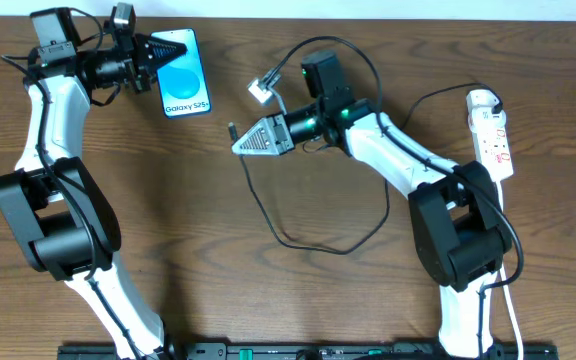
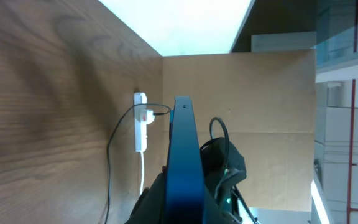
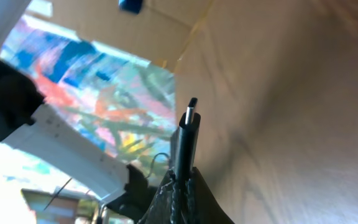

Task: Plug charger to phone and switch on socket
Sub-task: 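Grasp the cable connector with the right gripper and lift it, then carry the connector toward the phone's bottom edge while the left gripper holds it upright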

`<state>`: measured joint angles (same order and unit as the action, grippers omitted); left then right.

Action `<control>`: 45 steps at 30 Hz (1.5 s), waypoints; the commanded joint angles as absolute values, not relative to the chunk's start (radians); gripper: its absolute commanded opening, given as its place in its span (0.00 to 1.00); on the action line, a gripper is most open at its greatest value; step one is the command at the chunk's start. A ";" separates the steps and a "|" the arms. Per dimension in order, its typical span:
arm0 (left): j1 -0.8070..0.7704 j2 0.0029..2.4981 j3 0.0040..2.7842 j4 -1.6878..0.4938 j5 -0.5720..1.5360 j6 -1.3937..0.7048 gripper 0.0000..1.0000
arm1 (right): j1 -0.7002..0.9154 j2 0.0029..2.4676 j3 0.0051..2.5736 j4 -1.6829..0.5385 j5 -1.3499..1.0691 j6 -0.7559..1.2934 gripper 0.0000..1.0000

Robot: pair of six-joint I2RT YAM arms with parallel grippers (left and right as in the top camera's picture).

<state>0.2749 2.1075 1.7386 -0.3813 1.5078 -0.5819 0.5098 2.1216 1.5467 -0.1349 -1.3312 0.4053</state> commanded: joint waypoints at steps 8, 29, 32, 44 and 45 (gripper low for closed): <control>0.264 2.077 1.752 -0.087 1.571 -0.867 0.07 | 0.538 2.105 1.570 0.093 -1.447 0.618 0.01; 0.180 2.077 1.752 0.587 1.489 -1.505 0.07 | 0.476 2.105 1.570 0.423 -1.420 0.911 0.01; 0.176 2.077 1.752 0.612 1.475 -1.521 0.07 | 0.466 2.105 1.570 0.470 -1.404 0.965 0.01; 0.157 2.078 1.752 0.762 1.428 -1.517 0.07 | 0.476 2.106 1.570 0.487 -1.371 0.995 0.01; 0.157 2.078 1.752 0.772 1.428 -1.517 0.07 | 0.476 2.106 1.570 0.487 -1.372 0.995 0.01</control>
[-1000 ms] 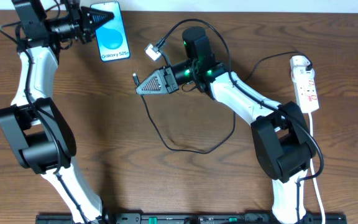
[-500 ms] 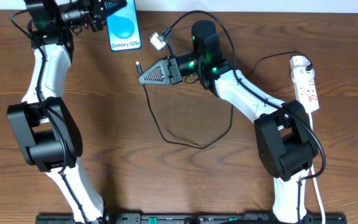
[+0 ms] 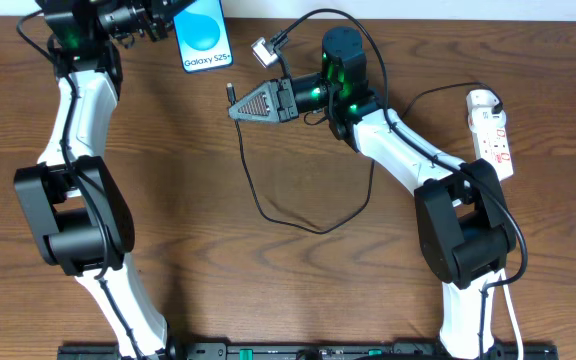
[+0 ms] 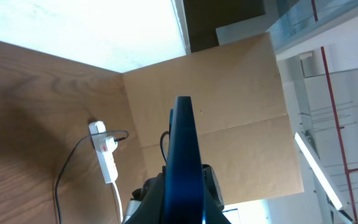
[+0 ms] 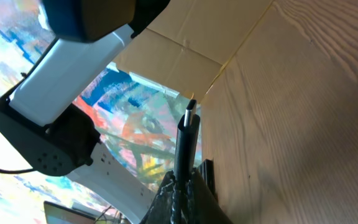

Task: Plug charger to phone and switch on socket

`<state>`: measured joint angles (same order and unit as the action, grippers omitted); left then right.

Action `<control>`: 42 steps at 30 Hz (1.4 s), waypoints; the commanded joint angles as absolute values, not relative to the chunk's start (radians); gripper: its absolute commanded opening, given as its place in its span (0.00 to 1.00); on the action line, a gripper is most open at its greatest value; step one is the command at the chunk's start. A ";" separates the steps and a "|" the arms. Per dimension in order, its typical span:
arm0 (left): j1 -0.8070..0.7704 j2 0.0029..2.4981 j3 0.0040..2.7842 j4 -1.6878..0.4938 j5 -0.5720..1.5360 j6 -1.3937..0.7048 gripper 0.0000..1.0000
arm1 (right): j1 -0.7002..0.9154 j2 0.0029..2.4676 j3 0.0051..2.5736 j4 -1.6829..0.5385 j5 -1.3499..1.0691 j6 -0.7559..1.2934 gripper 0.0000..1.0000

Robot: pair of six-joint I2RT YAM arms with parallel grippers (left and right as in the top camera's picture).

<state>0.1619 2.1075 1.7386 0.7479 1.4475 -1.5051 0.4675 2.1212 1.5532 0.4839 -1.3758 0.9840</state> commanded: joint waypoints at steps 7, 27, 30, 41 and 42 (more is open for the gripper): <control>0.136 2.078 1.752 0.834 1.427 -1.509 0.07 | 0.476 2.106 1.570 0.564 -1.400 1.019 0.01; 0.102 2.078 1.752 0.855 1.428 -1.443 0.07 | 0.476 2.106 1.570 0.640 -1.433 1.043 0.01; 0.102 2.078 1.752 0.855 1.428 -1.433 0.07 | 0.474 2.106 1.570 0.645 -1.445 1.026 0.01; 0.102 2.078 1.752 0.855 1.427 -1.453 0.07 | 0.471 2.106 1.570 0.644 -1.443 0.978 0.01; 0.101 2.078 1.752 0.855 1.427 -1.454 0.07 | 0.471 2.106 1.570 0.645 -1.440 0.978 0.01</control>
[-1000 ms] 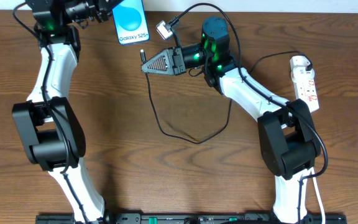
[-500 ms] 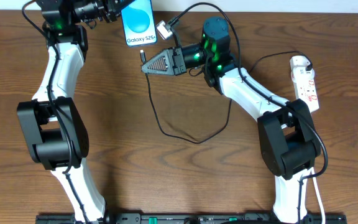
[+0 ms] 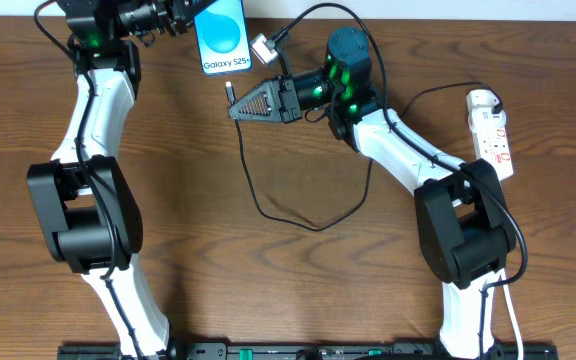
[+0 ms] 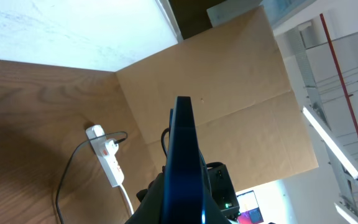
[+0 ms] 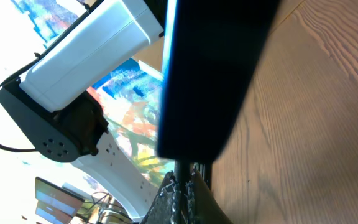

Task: Plug charger to phone and switch on socket

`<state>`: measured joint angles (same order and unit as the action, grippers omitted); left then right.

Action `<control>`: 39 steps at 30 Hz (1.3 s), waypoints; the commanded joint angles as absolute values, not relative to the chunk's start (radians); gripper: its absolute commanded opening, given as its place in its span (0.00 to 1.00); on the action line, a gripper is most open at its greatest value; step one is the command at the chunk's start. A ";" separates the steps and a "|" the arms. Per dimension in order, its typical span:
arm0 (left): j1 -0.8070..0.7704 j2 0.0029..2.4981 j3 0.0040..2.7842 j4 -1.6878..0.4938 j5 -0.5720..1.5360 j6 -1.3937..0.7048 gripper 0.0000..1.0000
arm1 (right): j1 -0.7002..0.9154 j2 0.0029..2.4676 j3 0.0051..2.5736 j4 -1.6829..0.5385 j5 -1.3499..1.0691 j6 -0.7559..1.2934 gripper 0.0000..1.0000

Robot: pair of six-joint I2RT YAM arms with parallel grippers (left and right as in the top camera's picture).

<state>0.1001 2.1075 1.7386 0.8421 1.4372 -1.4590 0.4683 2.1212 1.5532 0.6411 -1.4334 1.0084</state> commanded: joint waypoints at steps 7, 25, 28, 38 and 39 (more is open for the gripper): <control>0.101 2.078 1.752 0.855 1.428 -1.472 0.07 | 0.473 2.106 1.570 0.645 -1.424 0.946 0.01; 0.101 2.078 1.752 0.855 1.454 -1.472 0.07 | 0.465 2.106 1.570 0.690 -1.388 0.931 0.01; 0.101 2.078 1.752 0.855 1.454 -1.473 0.07 | 0.461 2.106 1.570 0.690 -1.378 0.939 0.01; 0.093 2.078 1.752 0.855 1.462 -1.488 0.07 | 0.451 2.106 1.570 0.689 -1.348 0.943 0.01; 0.091 2.078 1.752 0.855 1.462 -1.490 0.07 | 0.450 2.106 1.570 0.689 -1.345 0.943 0.01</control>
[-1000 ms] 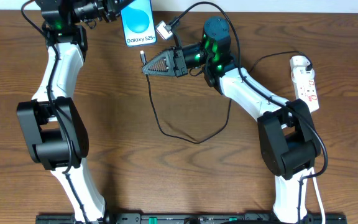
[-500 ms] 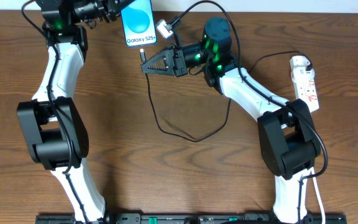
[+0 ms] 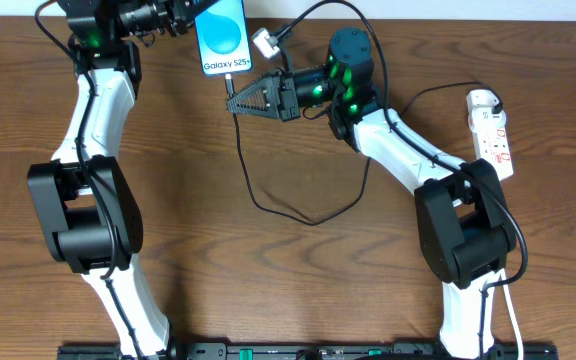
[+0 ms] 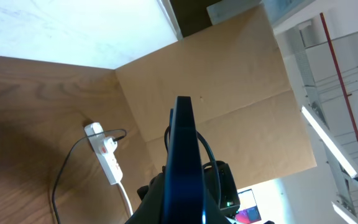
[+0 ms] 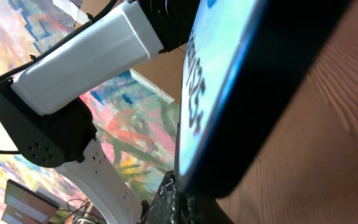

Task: Plug charger to phone and switch on socket

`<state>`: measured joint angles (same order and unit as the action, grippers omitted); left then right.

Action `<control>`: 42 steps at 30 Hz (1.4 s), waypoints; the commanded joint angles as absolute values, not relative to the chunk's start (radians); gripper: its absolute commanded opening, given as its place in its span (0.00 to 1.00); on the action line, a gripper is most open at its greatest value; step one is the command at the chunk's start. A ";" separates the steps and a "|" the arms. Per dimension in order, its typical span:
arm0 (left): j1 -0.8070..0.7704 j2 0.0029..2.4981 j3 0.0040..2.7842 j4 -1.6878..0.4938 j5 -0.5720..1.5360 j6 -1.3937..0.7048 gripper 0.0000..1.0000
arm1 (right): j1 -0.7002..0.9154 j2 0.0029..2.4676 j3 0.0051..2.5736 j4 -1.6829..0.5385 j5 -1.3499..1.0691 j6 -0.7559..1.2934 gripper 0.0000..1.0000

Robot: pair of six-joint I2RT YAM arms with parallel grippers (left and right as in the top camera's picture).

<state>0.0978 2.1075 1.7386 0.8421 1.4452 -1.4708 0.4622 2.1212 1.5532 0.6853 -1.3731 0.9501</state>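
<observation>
The blue-screened phone [image 3: 220, 35] is held up at the table's far edge, with my left gripper [image 3: 181, 16] shut on its top end. It appears edge-on [image 4: 185, 149] in the left wrist view and fills the upper right wrist view [image 5: 260, 93]. My right gripper [image 3: 238, 98] is shut on the black charger plug [image 3: 230, 82], whose tip meets the phone's bottom edge. From the right wrist, the plug's tip is hidden behind the phone's edge above the gripper [image 5: 182, 196], so whether it is seated cannot be told. The white socket strip [image 3: 493, 135] lies far right.
The black charger cable [image 3: 298, 215] loops across the middle of the brown table [image 3: 218, 270]. A white adapter [image 3: 263, 42] hangs on the cable beside the phone. The strip [image 4: 107, 158] and its cord also show in the left wrist view. A cardboard wall [image 4: 229, 106] backs the table.
My right gripper has moved a little up toward the phone. The plug tip, which stood just below the phone's bottom edge, now meets it. The left arm has held still.
At first the phone was held low at the far left and the plug was well away from it. Then the left gripper held the phone higher and further right, with the plug closer. The gap had narrowed more a moment ago, and now the plug touches the phone's bottom.
</observation>
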 commanded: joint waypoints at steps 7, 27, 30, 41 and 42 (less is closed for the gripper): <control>0.075 2.078 1.752 0.855 1.464 -1.492 0.07 | 0.445 2.106 1.570 0.688 -1.334 0.946 0.01; 0.096 2.078 1.752 0.855 1.406 -1.494 0.07 | 0.427 2.106 1.570 0.701 -1.429 0.954 0.01; 0.108 2.078 1.752 0.855 1.386 -1.494 0.07 | 0.439 2.106 1.568 0.699 -1.458 0.924 0.01; 0.122 2.078 1.752 0.855 1.409 -1.494 0.07 | 0.462 2.114 1.567 0.636 -1.490 0.874 0.01; 0.122 2.078 1.752 0.855 1.414 -1.494 0.07 | 0.462 2.115 1.567 0.636 -1.487 0.874 0.01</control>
<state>0.1219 2.1075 1.7386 0.8425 1.4082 -1.4925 0.4545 2.1212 1.5532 0.6388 -1.4742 0.9047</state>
